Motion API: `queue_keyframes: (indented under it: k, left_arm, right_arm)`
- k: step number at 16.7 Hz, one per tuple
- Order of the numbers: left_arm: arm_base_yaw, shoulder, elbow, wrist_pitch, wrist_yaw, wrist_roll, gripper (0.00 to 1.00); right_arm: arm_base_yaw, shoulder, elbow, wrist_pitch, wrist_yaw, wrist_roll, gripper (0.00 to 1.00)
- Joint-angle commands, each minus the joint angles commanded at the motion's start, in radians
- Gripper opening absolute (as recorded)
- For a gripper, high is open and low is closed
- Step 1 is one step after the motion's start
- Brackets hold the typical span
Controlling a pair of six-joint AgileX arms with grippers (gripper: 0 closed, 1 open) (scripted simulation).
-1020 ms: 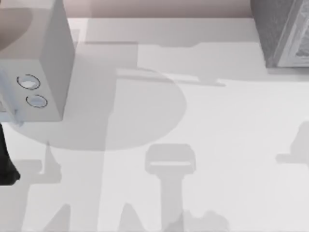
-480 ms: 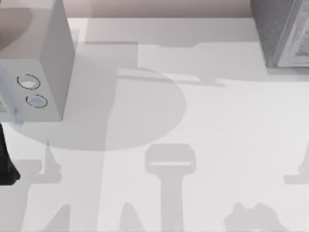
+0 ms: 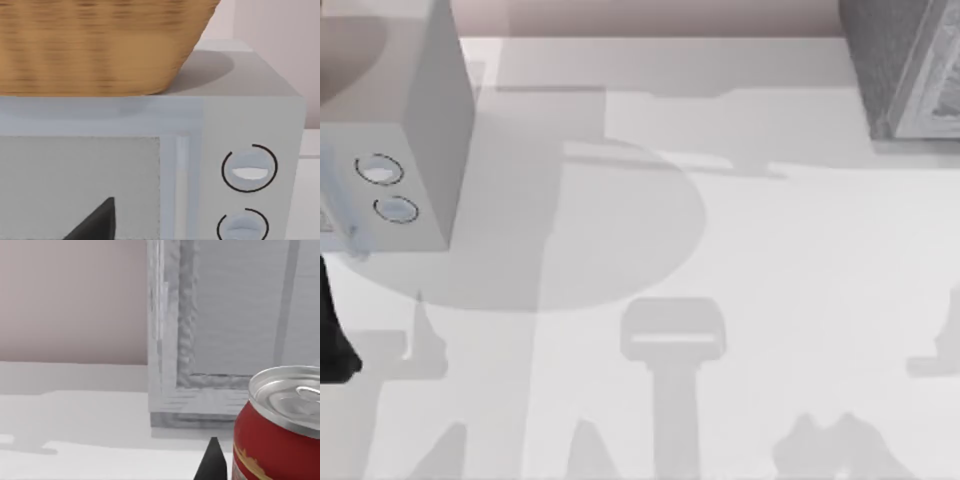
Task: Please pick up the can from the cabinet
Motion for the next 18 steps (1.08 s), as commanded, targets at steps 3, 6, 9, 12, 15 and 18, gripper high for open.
queue_keyframes:
  k: [3,6,9,12,15,18]
  left_arm:
    - [0.000,0.000,0.000,0.000,0.000,0.000,1.00]
    - [0.000,0.000,0.000,0.000,0.000,0.000,1.00]
    - [0.000,0.000,0.000,0.000,0.000,0.000,1.00]
    - [0.000,0.000,0.000,0.000,0.000,0.000,1.00]
    - [0.000,0.000,0.000,0.000,0.000,0.000,1.00]
    - [0.000,0.000,0.000,0.000,0.000,0.000,1.00]
  right_arm:
    - [-0.094,0.186,0.046,0.141,-0.162,-0.014,0.00]
    - [-0.219,0.450,0.112,0.331,-0.376,-0.032,0.00]
    - [-0.361,0.763,0.190,0.551,-0.623,-0.052,0.00]
    - [-0.508,1.098,0.273,0.781,-0.881,-0.074,0.00]
    - [-0.650,1.427,0.352,1.001,-1.129,-0.094,0.00]
    - [-0.775,1.719,0.420,1.195,-1.347,-0.113,0.00]
